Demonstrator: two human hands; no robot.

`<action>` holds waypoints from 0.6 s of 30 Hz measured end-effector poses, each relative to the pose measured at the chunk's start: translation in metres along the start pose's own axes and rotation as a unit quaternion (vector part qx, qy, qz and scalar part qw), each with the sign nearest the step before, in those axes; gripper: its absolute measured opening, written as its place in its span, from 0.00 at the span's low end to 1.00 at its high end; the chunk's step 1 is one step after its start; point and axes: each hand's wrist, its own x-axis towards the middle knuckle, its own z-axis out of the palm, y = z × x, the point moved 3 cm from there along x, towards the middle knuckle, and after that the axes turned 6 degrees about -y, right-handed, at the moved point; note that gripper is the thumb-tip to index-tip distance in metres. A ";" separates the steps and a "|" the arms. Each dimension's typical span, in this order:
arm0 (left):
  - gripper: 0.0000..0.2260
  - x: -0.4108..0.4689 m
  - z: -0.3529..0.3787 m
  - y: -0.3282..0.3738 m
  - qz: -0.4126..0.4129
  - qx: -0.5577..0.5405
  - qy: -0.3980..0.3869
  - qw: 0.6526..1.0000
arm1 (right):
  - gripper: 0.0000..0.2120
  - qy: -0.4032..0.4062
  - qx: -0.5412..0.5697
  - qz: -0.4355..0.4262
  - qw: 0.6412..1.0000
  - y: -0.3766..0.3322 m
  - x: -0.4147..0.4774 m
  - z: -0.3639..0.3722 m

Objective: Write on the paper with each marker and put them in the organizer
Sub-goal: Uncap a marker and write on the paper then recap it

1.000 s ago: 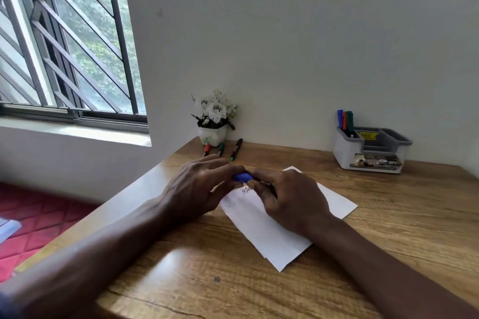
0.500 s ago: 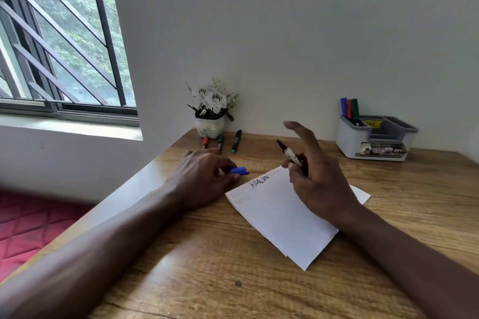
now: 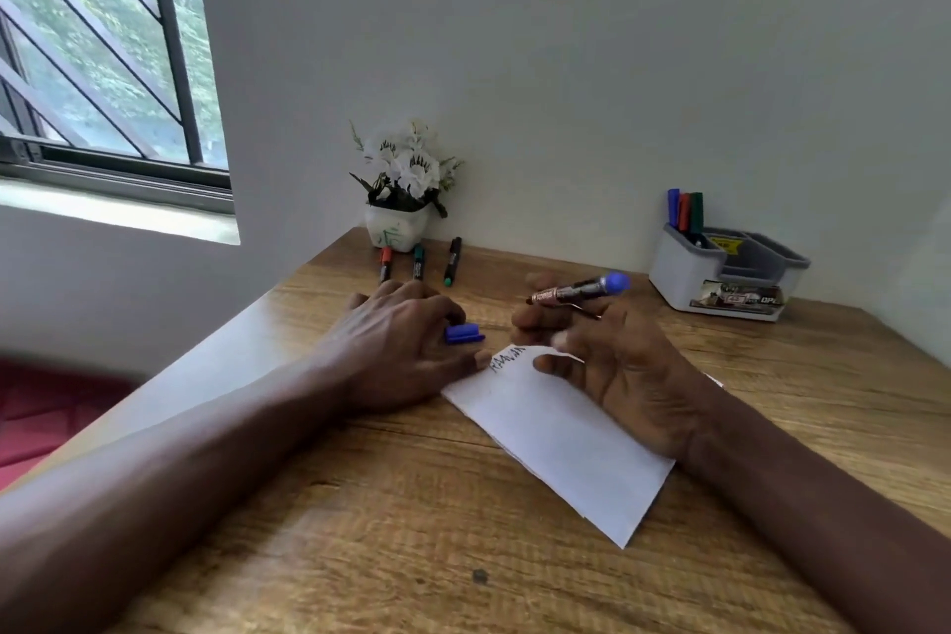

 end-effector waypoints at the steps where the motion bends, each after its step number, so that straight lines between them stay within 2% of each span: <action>1: 0.31 0.000 0.000 0.001 -0.001 0.004 -0.002 1.000 | 0.25 -0.002 -0.022 0.001 1.000 0.000 0.000 0.002; 7: 0.30 0.001 -0.002 0.005 0.004 0.000 -0.005 1.000 | 0.13 0.071 -0.160 0.025 0.984 0.001 -0.001 0.015; 14: 0.31 0.005 0.000 0.000 0.017 -0.040 -0.025 0.999 | 0.06 0.061 -0.240 0.038 0.968 0.002 0.001 0.015; 18: 0.31 0.006 0.000 -0.001 0.016 -0.048 -0.031 0.998 | 0.07 0.059 -0.281 0.042 0.957 0.003 0.002 0.013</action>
